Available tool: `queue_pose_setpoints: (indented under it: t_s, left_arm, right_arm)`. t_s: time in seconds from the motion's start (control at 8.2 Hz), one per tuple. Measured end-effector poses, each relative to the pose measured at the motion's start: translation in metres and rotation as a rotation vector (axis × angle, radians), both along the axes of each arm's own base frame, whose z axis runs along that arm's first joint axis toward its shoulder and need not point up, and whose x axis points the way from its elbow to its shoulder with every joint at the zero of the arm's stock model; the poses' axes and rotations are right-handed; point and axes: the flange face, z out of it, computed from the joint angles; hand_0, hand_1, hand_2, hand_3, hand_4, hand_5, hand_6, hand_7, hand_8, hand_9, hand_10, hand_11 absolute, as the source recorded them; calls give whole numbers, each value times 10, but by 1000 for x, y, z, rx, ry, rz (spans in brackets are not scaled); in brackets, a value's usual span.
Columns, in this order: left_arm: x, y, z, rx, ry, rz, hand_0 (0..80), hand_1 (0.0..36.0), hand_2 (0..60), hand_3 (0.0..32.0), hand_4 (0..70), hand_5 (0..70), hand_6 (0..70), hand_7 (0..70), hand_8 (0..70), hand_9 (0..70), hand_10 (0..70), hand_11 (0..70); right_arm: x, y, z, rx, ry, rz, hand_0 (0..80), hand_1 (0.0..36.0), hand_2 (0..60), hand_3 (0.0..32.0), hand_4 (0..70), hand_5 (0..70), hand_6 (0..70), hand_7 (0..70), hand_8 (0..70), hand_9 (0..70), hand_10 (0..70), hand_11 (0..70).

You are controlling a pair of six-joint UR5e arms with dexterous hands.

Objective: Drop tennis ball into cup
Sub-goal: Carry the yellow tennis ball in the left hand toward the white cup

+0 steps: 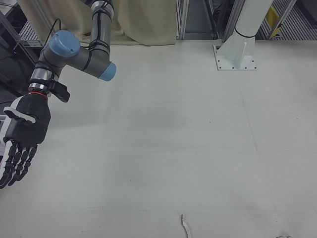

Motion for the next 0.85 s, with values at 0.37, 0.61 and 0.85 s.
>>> queue_pose_setpoints:
  t_s: [0.37,0.61,0.85]
  left_arm:
    - [17,-3,4,22,-29,-4,800,286,70,0,202,243,700,603,383,439,176,285]
    - [31,0,9,28,-40,6,800,280,77,0,211,244,700,599,380,439,175,283]
    - [56,7,11,23,-36,19,800,282,68,0,211,232,700,602,372,435,173,280]
  right_arm:
    - [0,0,0,-1,0,0,0,0,0,0,0,0,0,0,0,0,0,0]
    - [0,0,0,-1,0,0,0,0,0,0,0,0,0,0,0,0,0,0]
    - [0,0,0,0,0,0,0,0,0,0,0,0,0,0,0,0,0,0]
